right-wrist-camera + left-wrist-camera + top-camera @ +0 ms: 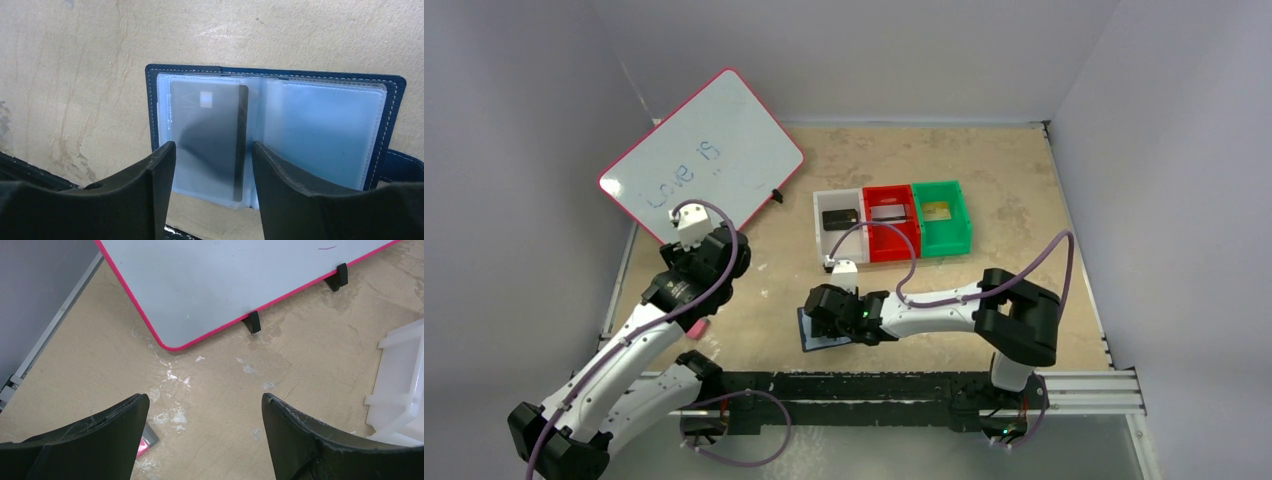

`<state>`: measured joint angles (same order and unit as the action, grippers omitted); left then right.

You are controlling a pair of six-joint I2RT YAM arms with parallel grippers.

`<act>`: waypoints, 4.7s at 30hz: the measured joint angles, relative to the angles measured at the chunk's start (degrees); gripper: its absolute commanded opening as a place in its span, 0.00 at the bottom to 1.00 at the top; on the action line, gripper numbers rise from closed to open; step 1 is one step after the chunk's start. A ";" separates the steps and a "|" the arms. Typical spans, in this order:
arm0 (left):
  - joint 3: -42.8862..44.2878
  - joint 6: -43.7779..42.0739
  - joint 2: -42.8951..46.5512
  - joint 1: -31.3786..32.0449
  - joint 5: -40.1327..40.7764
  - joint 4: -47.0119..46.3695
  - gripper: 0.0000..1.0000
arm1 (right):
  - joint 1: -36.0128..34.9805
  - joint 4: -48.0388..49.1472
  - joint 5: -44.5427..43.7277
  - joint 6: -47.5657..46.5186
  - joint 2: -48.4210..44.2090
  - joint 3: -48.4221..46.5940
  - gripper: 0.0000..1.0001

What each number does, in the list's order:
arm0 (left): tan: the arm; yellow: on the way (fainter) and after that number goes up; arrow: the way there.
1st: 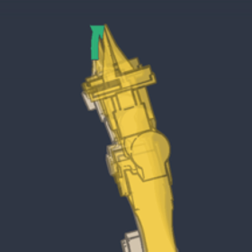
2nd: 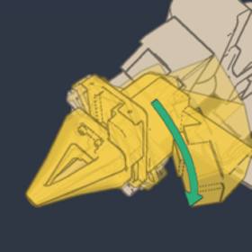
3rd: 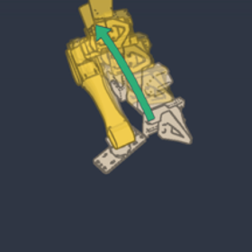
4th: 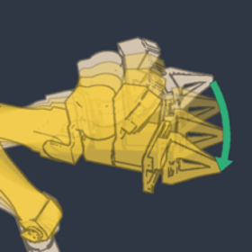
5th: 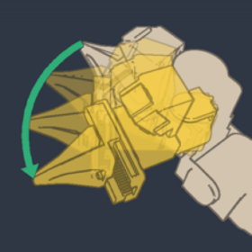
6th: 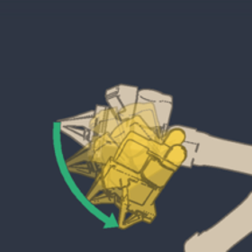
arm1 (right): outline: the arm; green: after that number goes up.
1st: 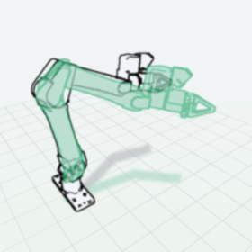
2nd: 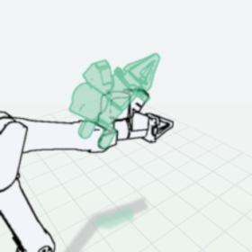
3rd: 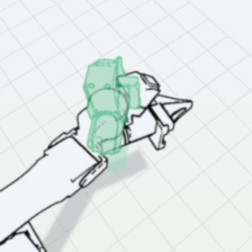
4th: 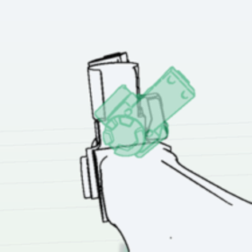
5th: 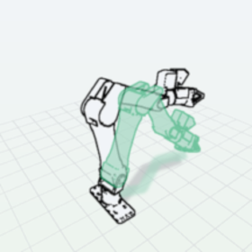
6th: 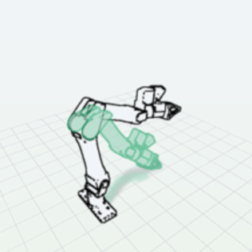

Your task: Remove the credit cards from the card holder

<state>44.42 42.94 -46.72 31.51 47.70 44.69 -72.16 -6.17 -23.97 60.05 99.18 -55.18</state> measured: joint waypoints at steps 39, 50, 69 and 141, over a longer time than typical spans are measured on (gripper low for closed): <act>0.00 -0.02 -0.22 0.00 -0.02 0.00 0.83 | -0.72 -7.37 -5.14 -1.77 7.43 -10.38 0.62; 0.00 0.00 -0.22 0.00 -0.02 0.00 0.83 | -1.16 -7.41 -5.18 -3.21 8.00 -11.02 0.64; 0.00 -0.02 -0.46 0.00 -0.15 0.00 0.83 | -1.68 -5.07 -5.01 -2.91 7.98 -10.08 0.44; -20.24 24.72 -15.69 26.01 -32.33 -34.73 0.65 | 9.97 45.38 19.58 16.31 -4.15 28.22 0.00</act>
<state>24.18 67.66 -62.41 57.52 15.38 9.96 -62.19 39.20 -4.38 76.36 95.02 -26.96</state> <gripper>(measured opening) 0.658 0.004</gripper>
